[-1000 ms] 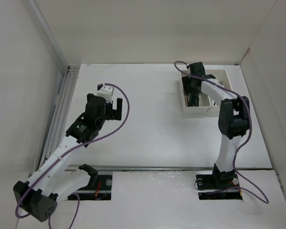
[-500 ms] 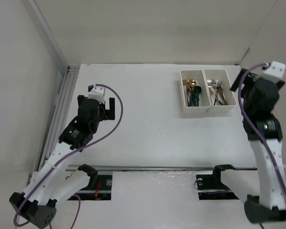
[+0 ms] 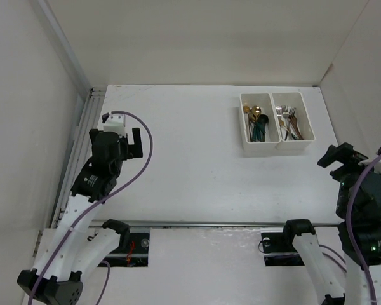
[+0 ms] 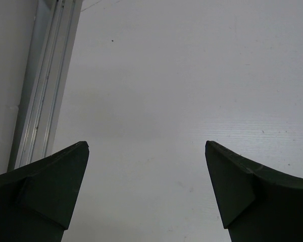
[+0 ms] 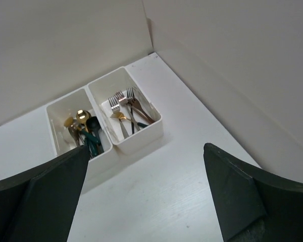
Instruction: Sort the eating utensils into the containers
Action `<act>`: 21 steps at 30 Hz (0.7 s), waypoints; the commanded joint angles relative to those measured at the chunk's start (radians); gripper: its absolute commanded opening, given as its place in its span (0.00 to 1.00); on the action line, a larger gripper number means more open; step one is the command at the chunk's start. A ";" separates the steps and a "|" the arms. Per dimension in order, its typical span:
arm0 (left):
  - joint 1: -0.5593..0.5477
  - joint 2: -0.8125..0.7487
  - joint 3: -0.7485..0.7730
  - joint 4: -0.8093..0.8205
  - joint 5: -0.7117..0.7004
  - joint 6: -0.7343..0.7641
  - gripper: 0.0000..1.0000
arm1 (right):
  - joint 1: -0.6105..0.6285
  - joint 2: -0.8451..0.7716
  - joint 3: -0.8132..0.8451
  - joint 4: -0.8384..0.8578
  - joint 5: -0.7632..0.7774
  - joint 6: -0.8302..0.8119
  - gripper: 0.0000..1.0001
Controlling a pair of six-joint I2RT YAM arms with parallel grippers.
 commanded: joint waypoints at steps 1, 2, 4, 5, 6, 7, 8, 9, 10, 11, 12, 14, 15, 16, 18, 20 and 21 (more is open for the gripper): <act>0.025 -0.053 0.017 -0.013 0.032 -0.021 1.00 | 0.002 -0.026 0.018 -0.098 0.001 0.059 1.00; 0.036 -0.054 0.017 -0.013 0.032 -0.031 1.00 | 0.002 -0.040 0.018 -0.107 0.011 0.069 1.00; 0.047 -0.063 0.017 -0.024 0.052 -0.031 1.00 | 0.002 -0.050 0.027 -0.126 0.020 0.083 1.00; 0.047 -0.063 0.028 -0.024 0.052 -0.031 1.00 | 0.002 -0.050 0.027 -0.135 0.020 0.095 1.00; 0.047 -0.063 0.028 -0.035 0.052 -0.031 1.00 | 0.002 -0.050 0.027 -0.149 0.020 0.096 1.00; 0.057 -0.072 0.028 -0.035 0.062 -0.031 1.00 | 0.002 -0.060 0.027 -0.149 0.032 0.106 1.00; 0.057 -0.072 0.028 -0.035 0.062 -0.041 1.00 | 0.002 -0.060 0.036 -0.149 0.032 0.106 1.00; 0.057 -0.072 0.028 -0.044 0.062 -0.041 1.00 | 0.002 -0.072 0.036 -0.149 0.043 0.106 1.00; 0.057 -0.072 0.028 -0.044 0.062 -0.041 1.00 | 0.002 -0.086 0.036 -0.149 0.043 0.106 1.00; 0.057 -0.072 0.028 -0.044 0.062 -0.041 1.00 | 0.002 -0.086 0.036 -0.149 0.055 0.106 1.00; 0.067 -0.072 0.028 -0.044 0.073 -0.041 1.00 | 0.002 -0.098 0.036 -0.149 0.055 0.106 1.00; 0.067 -0.072 0.028 -0.044 0.073 -0.041 1.00 | 0.002 -0.107 0.027 -0.149 0.064 0.106 1.00; 0.067 -0.072 0.028 -0.044 0.073 -0.041 1.00 | 0.002 -0.107 0.027 -0.149 0.064 0.106 1.00; 0.067 -0.072 0.028 -0.044 0.082 -0.041 1.00 | 0.002 -0.107 0.027 -0.149 0.064 0.106 1.00; 0.076 -0.072 0.028 -0.044 0.082 -0.041 1.00 | 0.002 -0.107 0.018 -0.149 0.075 0.106 1.00; 0.076 -0.072 0.028 -0.044 0.082 -0.041 1.00 | 0.002 -0.098 0.018 -0.149 0.075 0.106 1.00; 0.076 -0.072 0.028 -0.044 0.082 -0.041 1.00 | 0.002 -0.098 0.018 -0.149 0.084 0.115 1.00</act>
